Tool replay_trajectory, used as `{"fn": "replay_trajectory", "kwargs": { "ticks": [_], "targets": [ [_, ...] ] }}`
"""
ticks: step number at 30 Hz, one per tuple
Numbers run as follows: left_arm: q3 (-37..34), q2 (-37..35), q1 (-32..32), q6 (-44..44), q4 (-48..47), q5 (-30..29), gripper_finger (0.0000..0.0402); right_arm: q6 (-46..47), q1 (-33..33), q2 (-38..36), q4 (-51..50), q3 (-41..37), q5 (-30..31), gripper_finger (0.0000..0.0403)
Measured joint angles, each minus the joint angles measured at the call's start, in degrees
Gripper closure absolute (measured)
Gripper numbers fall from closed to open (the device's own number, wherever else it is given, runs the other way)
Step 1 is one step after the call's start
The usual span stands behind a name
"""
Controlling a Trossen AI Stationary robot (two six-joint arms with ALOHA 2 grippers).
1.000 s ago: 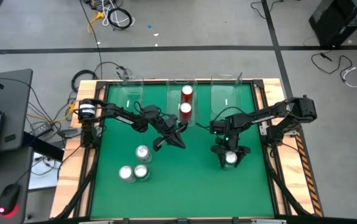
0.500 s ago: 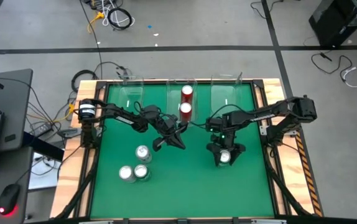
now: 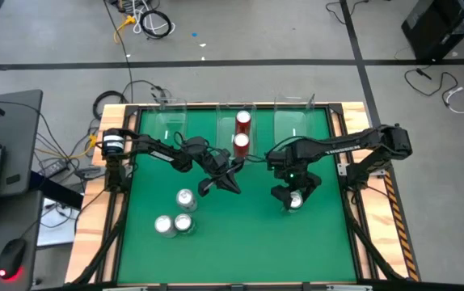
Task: Sort soda cans
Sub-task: Put the right green soda can into the right transparent bin
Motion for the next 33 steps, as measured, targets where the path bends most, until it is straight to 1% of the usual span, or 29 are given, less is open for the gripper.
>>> {"fn": "replay_trajectory", "kwargs": {
  "ticks": [4, 8, 17, 21, 24, 28, 31, 33],
  "targets": [
    [0.02, 0.0, 0.0, -0.21, 0.31, 0.02, 0.0394, -0.01, 2.14, 0.0, -0.79, 3.72, 4.49, 0.0029],
    [0.02, 0.0, 0.0, -0.3, 0.23, 0.04, 0.0394, -0.42, 5.59, 0.0, -0.86, 5.74, 12.68, 0.0027],
    [0.02, 0.0, 0.0, -0.44, 0.27, 0.02, 0.0394, 0.9, 13.42, 0.0, -1.52, 5.81, 28.76, 0.0029],
    [0.02, 0.0, 0.16, -0.71, 1.51, 0.19, 0.0394, 0.55, 15.49, 0.0, -1.41, 5.8, 33.9, 0.0029],
    [0.02, -0.41, 0.67, -1.96, 3.02, 0.7, 0.0394, -0.03, 16.52, 0.0, -1.43, 5.8, 36.43, 0.0037],
    [0.02, -2.42, 1.81, -3.08, 3.56, 1.68, 0.0394, -0.73, 17.3, -0.05, -1.03, 5.49, 36.86, 0.0064],
    [0.02, -4.13, 2.9, -3.8, 3.19, 3.93, 0.0394, -0.91, 17.51, -0.24, -0.65, 5.04, 36.94, 0.0091],
    [0.02, -5.73, 3.9, -4.63, 3.3, 6.21, 0.0394, -1.08, 17.49, -0.31, -0.43, 4.77, 36.98, 0.0091]
  ]
}}
